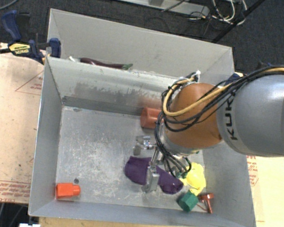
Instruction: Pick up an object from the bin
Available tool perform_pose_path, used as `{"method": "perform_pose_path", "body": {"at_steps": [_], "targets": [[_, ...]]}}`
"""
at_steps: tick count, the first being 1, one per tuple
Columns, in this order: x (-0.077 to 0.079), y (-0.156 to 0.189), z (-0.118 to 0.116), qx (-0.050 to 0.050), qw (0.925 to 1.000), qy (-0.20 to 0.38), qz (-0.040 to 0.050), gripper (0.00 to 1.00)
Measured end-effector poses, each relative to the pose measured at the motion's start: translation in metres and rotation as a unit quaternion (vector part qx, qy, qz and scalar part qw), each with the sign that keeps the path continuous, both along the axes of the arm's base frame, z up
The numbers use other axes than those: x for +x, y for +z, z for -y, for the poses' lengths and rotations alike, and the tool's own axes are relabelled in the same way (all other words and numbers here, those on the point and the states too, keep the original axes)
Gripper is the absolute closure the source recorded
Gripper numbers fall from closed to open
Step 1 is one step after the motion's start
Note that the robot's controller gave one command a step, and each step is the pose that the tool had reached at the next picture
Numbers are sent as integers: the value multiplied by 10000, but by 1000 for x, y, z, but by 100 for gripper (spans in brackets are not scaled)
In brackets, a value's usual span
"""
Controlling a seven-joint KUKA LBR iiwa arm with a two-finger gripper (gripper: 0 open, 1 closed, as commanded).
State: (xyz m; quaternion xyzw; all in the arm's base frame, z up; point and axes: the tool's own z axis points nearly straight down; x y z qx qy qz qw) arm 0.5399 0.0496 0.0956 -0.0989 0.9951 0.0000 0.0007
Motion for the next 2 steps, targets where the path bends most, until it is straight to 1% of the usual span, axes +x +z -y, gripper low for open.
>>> {"method": "perform_pose_path", "body": {"at_steps": [1, 2], "targets": [[24, -25, 12, 38, 10000, -19, 32, 100], [24, -25, 12, 39, 10000, -19, 32, 100]]}}
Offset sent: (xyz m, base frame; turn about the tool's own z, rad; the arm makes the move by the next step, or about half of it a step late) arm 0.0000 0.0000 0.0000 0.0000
